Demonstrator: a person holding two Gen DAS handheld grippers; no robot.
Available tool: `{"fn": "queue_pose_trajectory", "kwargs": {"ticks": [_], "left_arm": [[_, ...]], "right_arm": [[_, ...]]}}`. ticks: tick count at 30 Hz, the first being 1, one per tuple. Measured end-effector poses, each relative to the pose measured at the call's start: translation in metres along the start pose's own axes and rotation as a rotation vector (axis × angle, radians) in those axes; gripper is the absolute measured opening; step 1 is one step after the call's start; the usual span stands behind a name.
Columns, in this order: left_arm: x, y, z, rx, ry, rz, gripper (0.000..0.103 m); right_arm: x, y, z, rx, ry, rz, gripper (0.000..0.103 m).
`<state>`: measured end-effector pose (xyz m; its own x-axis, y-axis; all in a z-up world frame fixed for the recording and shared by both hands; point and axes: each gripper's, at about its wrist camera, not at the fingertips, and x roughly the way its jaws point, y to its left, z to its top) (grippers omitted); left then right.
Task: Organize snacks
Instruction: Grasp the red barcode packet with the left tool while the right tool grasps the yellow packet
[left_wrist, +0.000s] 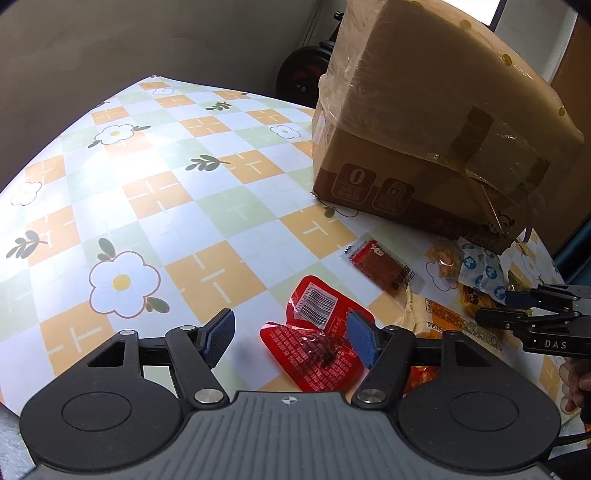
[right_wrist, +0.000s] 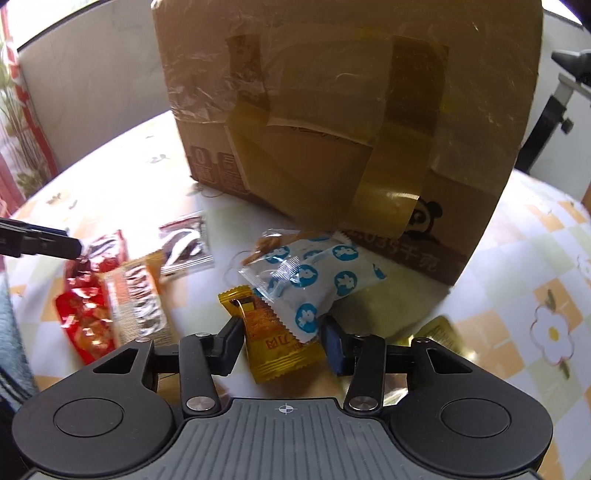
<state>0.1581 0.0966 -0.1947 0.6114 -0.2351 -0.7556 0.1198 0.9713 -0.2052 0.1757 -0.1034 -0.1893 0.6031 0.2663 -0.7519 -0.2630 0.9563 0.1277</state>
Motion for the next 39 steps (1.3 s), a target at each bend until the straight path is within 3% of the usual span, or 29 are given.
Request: {"fn": "queue_pose_trajectory", "kwargs": {"ticks": [7,16,22,30,39], "left_arm": [[0.013,-0.006,-0.001,0.127,0.035,0.016,0.069],[0.017,-0.025,-0.001,0.215,0.049,-0.004,0.070],[0.018,-0.034,-0.010,0.294,0.020,0.031,0.074],[0.027,-0.031,-0.004,0.269,-0.008,0.081,0.079],[0.028,-0.031,-0.004,0.257,-0.015,0.089,0.080]], "right_arm": [[-0.004,-0.002,-0.003,0.060,-0.026,-0.030,0.043],[-0.007,-0.002,-0.003,0.065,-0.038,-0.044,0.043],[-0.008,-0.002,-0.004,0.067,-0.043,-0.044,0.043],[-0.008,-0.004,-0.003,0.084,-0.045,-0.045,0.043],[-0.009,-0.004,-0.004,0.093,-0.046,-0.048,0.043]]}}
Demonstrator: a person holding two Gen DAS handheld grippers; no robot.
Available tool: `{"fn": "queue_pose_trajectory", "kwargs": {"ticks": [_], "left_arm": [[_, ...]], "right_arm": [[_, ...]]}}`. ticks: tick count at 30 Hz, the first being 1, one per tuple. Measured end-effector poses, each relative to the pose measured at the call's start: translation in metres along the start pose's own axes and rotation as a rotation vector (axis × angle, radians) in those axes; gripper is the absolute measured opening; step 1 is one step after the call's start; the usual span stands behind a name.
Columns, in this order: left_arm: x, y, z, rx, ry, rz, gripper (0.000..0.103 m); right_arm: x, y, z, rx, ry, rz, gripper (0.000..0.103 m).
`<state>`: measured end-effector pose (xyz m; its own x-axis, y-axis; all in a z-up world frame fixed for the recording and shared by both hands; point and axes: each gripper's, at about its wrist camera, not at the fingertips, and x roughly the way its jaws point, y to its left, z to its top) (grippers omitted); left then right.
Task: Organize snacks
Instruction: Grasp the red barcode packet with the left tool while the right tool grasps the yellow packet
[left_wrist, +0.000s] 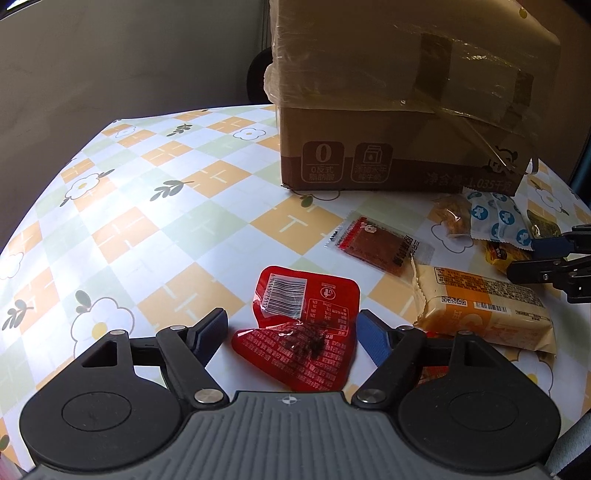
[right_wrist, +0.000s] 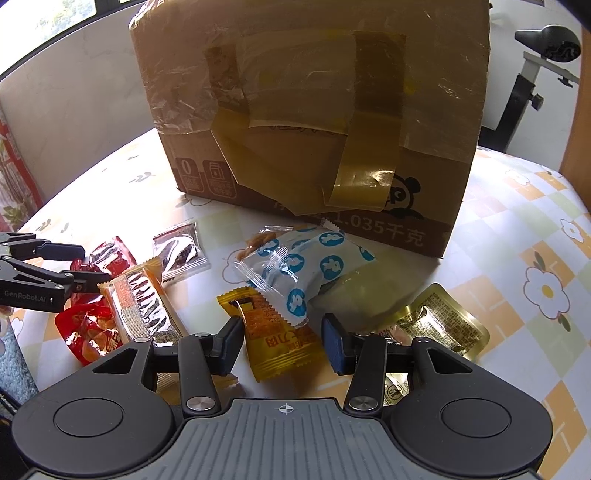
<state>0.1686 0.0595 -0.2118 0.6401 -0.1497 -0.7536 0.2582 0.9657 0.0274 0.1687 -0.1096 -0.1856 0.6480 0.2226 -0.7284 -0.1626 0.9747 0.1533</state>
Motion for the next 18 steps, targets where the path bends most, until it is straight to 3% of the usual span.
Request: {"fn": "queue_pose_trajectory", "kwargs": {"ticks": [15,17,18], "left_arm": [[-0.0062,-0.0008,-0.0058,0.028,0.017,-0.014,0.080],[-0.0057,-0.0010,-0.0052,0.027,0.004,-0.021,0.076],[-0.0061,-0.0016,-0.0049,0.032,-0.005,-0.030,0.066]], "right_arm": [[-0.0004,0.0001,0.0001,-0.004,-0.002,0.002,0.044],[-0.0004,0.0003,-0.0001,-0.005,-0.003,0.000,0.044],[-0.0005,0.0000,-0.0002,-0.003,-0.002,0.001,0.044]]}}
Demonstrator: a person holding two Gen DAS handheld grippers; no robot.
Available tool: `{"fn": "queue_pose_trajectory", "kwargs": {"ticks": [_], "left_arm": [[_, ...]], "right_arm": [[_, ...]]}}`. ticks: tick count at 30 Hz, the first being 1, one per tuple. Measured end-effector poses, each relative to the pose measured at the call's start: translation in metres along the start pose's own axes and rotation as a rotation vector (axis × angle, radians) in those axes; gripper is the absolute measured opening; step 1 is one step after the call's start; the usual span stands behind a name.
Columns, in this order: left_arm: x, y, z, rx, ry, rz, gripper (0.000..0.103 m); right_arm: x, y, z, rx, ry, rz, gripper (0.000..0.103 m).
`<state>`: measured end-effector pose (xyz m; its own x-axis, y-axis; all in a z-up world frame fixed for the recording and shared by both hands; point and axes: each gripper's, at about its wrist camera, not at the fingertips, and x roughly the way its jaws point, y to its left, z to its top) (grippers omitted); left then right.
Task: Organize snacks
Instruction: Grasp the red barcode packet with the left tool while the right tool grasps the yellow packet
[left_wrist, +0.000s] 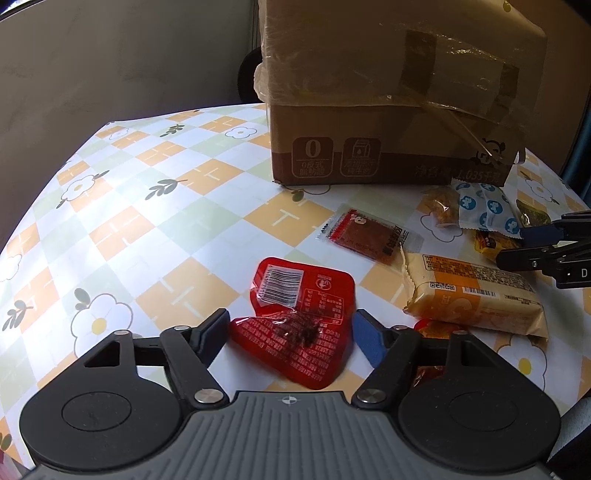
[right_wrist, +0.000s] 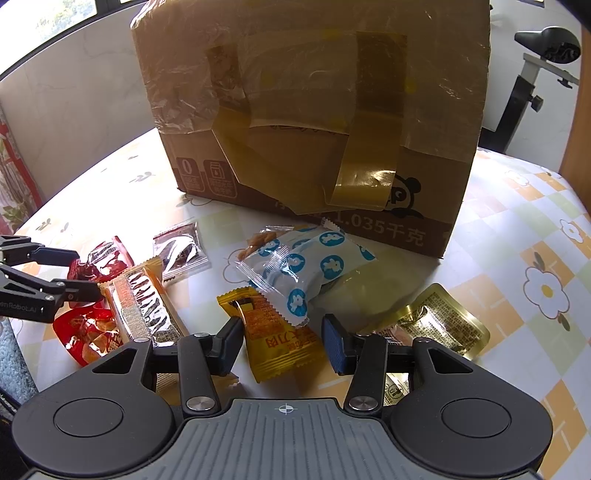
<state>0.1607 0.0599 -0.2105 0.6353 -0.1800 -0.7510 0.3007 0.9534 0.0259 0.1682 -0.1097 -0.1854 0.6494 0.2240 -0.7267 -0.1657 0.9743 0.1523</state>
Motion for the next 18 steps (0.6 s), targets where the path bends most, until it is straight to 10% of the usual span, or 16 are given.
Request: {"fn": "queue_pose_trajectory", "kwargs": {"ticks": [4,18], "left_arm": [[-0.003,0.002,0.002,-0.031,-0.011,-0.042,0.045],[-0.023,0.034,0.013,-0.211,-0.094,-0.016,0.044]], "right_arm": [[-0.001,0.000,0.000,0.005,0.002,0.004,0.043],[-0.032,-0.008,-0.007,0.012,0.013,-0.004,0.042]]}}
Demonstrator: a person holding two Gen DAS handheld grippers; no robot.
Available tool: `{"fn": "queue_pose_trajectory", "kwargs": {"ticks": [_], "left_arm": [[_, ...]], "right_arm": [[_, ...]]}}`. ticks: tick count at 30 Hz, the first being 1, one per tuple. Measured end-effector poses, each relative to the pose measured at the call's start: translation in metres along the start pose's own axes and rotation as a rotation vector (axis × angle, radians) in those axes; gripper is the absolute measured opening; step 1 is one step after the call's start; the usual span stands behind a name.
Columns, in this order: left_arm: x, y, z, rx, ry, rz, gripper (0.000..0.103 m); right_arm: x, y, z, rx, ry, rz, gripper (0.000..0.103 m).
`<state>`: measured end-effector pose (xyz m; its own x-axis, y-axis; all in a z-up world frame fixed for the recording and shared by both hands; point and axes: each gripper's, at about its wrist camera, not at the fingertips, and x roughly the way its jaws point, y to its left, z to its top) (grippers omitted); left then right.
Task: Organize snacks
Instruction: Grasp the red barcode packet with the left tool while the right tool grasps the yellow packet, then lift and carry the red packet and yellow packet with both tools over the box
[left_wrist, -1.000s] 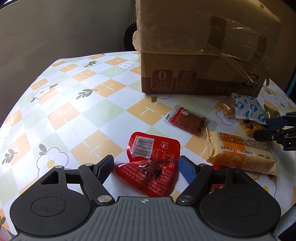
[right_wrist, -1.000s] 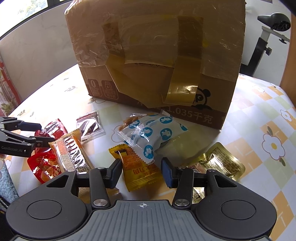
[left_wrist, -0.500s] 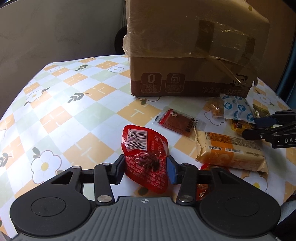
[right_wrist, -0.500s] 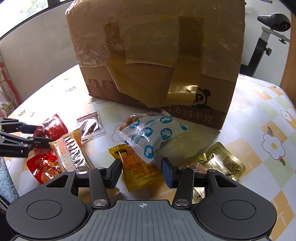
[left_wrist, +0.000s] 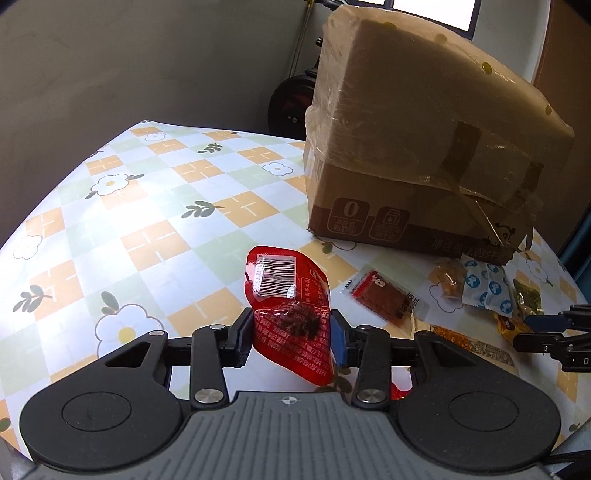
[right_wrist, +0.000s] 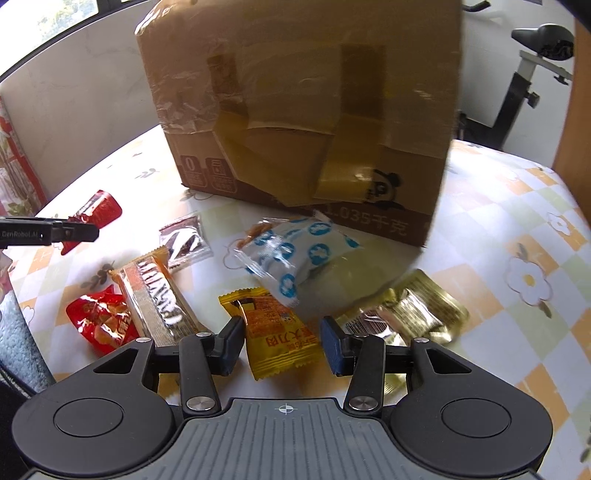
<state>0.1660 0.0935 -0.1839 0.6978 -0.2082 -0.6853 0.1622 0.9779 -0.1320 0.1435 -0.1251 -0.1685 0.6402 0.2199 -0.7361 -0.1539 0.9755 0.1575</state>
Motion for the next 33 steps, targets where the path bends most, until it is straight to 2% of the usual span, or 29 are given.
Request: {"fn": "queue_pose_trajectory", "kwargs": {"ticks": [8,12,16,22,24,27,32,33], "left_arm": [[-0.018,-0.004,0.017,-0.024,-0.067,-0.044,0.044],[-0.018,-0.011,0.019,-0.017,-0.076,-0.056,0.044],[-0.018,-0.012,0.014,-0.024,-0.060,-0.068,0.044],[-0.020,-0.007,0.012,-0.033,-0.056,-0.073,0.044],[-0.021,-0.007,0.011,-0.035,-0.056,-0.074,0.044],[-0.020,-0.008,0.011,-0.036,-0.050,-0.076,0.044],[-0.020,-0.010,0.012,-0.029,-0.051,-0.087,0.044],[-0.020,-0.010,0.011,-0.030,-0.052,-0.088,0.044]], "right_arm": [[-0.037,-0.010,0.010,0.032,-0.080,0.028,0.038],[-0.026,-0.004,0.012,-0.029,-0.034,0.007,0.038],[-0.013,-0.002,0.008,0.015,-0.031,0.047,0.038],[0.008,0.014,0.007,-0.034,0.037,0.034,0.039],[0.010,0.013,0.004,-0.011,0.037,0.044,0.037],[0.009,0.008,0.004,0.036,0.024,0.051,0.029],[0.003,0.006,0.007,0.043,0.008,0.061,0.023],[0.001,0.006,0.008,0.050,0.007,0.066,0.013]]}}
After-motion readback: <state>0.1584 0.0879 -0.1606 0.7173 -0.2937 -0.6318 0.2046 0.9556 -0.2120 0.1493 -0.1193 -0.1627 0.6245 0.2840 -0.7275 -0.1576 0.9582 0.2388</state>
